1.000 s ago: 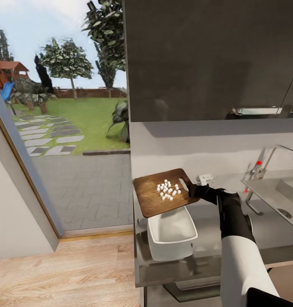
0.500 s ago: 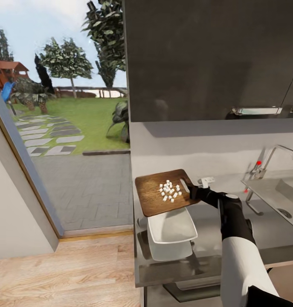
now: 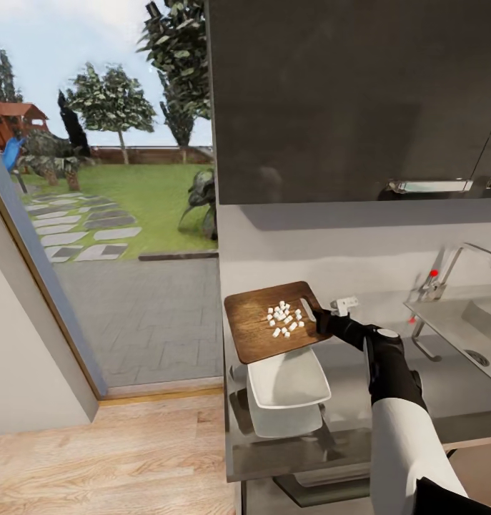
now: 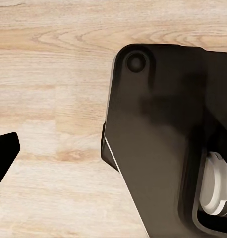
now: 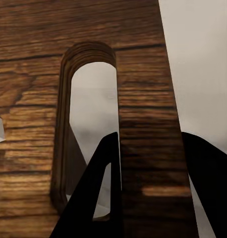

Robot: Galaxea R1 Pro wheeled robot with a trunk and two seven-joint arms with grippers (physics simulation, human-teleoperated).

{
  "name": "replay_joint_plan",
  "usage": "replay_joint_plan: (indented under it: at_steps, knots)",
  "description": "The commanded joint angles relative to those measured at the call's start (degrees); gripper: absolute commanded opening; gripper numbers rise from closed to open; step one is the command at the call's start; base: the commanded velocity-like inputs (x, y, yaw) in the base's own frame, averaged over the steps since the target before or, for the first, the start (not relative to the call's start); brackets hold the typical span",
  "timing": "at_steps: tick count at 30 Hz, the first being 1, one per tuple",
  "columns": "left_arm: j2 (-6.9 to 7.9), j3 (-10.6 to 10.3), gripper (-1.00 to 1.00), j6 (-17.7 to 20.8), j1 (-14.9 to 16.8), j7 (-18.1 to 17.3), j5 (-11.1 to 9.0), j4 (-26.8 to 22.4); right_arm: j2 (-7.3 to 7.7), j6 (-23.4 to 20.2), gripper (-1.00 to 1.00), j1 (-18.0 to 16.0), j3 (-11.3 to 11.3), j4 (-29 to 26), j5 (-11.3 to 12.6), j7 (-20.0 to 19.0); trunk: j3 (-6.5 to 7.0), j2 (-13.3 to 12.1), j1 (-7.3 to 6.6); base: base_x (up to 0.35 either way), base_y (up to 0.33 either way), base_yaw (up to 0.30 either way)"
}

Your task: In the kitchen, take the Vidalia onion out of the sink, dice it on the chopping board with the paring knife, put the diced onion into the bowl on the countertop, then place both the paring knife and the chopping board into the sink.

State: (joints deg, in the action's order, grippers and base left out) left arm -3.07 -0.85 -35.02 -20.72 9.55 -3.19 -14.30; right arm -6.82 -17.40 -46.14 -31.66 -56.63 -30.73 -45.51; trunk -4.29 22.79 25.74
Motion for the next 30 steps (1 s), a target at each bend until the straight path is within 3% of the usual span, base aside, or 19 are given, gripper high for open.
replay_joint_plan:
  at_steps: [1, 19, 30]
  knots:
    - [0.00, -0.11, 1.00, -0.08, -0.02, 0.03, -0.32, -0.11, -0.05, -0.22, -1.00, -0.09, -0.25, -0.09, -0.21, -0.44, -0.12, 0.13, 0.04, 0.000, 0.000, 0.000]
    - [0.00, -0.11, 1.00, -0.13, -0.02, 0.04, -0.32, -0.11, 0.15, 4.65, -1.00, -0.09, -0.42, -0.06, -0.12, -0.23, -0.12, 0.13, 0.04, 0.014, 0.033, 0.000]
    - [0.00, -0.11, 1.00, -0.13, -0.02, 0.03, -0.32, -0.11, 0.14, 5.02, -1.00, -0.09, -0.42, -0.06, -0.14, -0.21, -0.12, 0.13, 0.04, 0.000, 0.049, 0.000]
